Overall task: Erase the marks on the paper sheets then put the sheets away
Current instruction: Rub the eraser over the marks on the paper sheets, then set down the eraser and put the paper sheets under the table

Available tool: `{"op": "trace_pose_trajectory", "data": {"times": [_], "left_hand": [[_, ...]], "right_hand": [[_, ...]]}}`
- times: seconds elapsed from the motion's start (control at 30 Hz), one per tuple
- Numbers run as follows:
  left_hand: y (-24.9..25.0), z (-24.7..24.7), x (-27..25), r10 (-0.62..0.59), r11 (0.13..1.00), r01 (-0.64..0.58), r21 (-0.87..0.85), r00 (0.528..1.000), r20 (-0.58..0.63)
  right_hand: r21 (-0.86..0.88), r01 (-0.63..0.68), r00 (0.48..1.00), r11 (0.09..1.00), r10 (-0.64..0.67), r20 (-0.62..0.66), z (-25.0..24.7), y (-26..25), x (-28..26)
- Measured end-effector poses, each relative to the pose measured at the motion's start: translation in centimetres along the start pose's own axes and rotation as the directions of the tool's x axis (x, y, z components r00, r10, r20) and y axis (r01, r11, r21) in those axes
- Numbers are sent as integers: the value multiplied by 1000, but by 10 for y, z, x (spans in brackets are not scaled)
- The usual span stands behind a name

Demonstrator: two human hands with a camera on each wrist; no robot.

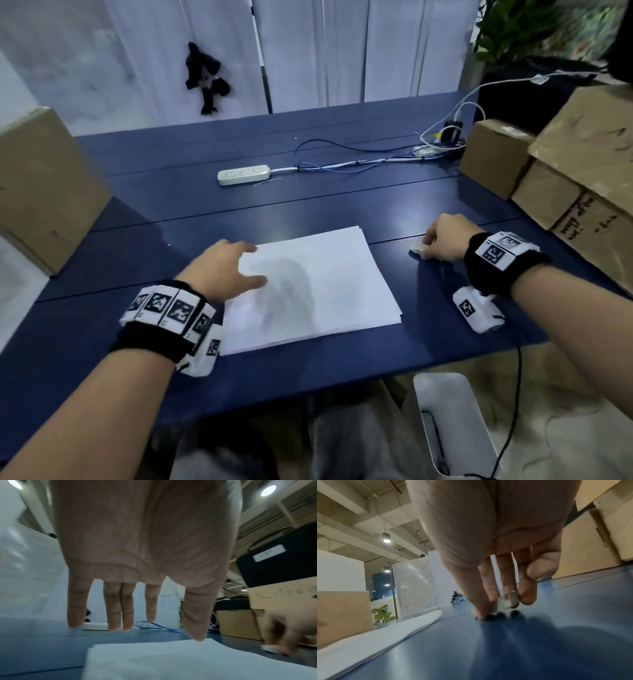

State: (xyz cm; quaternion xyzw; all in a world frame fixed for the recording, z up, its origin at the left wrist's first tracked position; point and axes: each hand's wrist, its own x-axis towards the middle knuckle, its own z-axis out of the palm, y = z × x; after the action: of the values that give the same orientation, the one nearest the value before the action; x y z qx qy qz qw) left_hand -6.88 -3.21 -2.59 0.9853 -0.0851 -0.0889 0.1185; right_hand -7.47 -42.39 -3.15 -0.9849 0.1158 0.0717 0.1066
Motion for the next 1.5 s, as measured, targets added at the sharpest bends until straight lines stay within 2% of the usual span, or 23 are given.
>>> {"op": "trace_pose_trajectory", "data": {"times": [0.1,0.17,0.27,0.37,0.47,0.57,0.7,0.9,1.0,1.03,1.1,1.2,1.27,1.37,1.43,1.5], "left_hand": [[-34,-1,-8,-177,983,176,-48,984,-12],[-45,7,-9,-278,959,279,-53,960,19],[-36,11,-10,-343,937,344,-64,939,29],[-12,7,-9,-372,925,372,-72,928,13],[9,11,-4,-355,935,355,14,934,27],[24,23,-3,-320,940,316,127,948,7],[28,27,-5,-323,939,320,128,946,4],[27,27,-14,-308,941,308,139,951,-27],[27,27,-16,-309,940,310,140,951,-34],[28,27,-16,-306,940,308,143,951,-39],[29,27,-16,-297,943,300,146,954,-40],[30,26,-15,-308,941,310,134,951,-38],[30,25,-16,-316,939,318,130,948,-40],[28,25,-21,-315,939,318,132,948,-45],[26,27,-27,-312,944,315,95,949,-46],[20,28,-32,-329,944,328,-24,944,-29]], "right_hand": [[-58,-9,1000,998,10,23,-2,-8,-12],[-88,11,1000,996,-13,-24,-1,-18,-21],[0,103,994,995,-103,30,5,-45,-30],[25,83,988,996,-86,129,12,-76,-38],[71,7,995,997,-14,101,16,-97,-40],[135,-37,990,990,18,140,17,-113,-39],[274,-139,972,952,77,223,16,-117,-34],[345,-166,959,924,69,276,11,-114,-38],[384,-164,966,909,68,251,15,-107,-40],[469,-173,970,866,67,233,19,-104,-36],[678,-205,973,706,73,218,26,-94,-26],[821,-260,960,508,47,275,36,-81,-16],[812,-259,959,523,39,281,41,-79,-14],[735,-203,962,647,-7,271,55,-69,-5],[731,-202,961,652,-13,278,60,-60,-7],[758,-221,960,614,-2,281,54,-59,-29]]}}
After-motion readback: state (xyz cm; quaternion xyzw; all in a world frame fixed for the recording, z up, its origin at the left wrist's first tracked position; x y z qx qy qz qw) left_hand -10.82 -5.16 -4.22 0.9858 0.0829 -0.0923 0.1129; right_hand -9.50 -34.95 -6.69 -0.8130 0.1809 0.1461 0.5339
